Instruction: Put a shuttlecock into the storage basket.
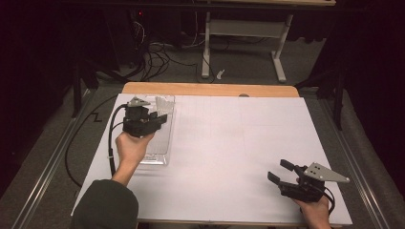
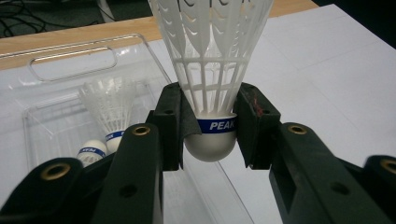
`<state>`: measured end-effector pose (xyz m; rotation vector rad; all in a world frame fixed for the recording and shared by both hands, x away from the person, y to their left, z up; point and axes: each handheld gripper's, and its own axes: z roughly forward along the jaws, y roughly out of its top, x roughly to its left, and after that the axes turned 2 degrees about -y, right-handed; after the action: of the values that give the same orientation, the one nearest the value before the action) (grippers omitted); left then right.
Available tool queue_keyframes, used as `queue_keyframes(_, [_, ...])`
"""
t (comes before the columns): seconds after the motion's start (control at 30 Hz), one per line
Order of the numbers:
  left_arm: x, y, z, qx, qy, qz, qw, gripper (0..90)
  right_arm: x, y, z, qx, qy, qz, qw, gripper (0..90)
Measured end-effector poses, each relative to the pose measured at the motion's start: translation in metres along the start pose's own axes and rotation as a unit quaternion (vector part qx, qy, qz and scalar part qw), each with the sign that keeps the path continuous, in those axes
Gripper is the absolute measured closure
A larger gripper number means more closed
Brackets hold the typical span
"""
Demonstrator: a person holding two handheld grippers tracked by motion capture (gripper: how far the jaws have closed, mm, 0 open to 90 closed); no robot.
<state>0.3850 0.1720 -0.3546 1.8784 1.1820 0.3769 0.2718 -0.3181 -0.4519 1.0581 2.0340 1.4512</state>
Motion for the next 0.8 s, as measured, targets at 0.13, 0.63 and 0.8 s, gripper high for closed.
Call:
queue_keyframes(0.13, [0.005,-0.002,-0.002,-0.001,0.005,-0.007,1.0,65.5,0.0,0.0,0.0,0.0,0.0,0.0,1.0,28.5])
queue_keyframes(0.63, [0.02,-0.004,-0.004,0.001,0.021,-0.024,0.9995,65.4,0.0,0.0,0.0,0.001,-0.001,-0.002,1.0,28.5])
queue_keyframes(0.8, [0.023,-0.003,-0.002,0.005,0.025,-0.026,0.9993,65.4,0.0,0.0,0.0,0.002,0.0,0.0,1.0,28.4])
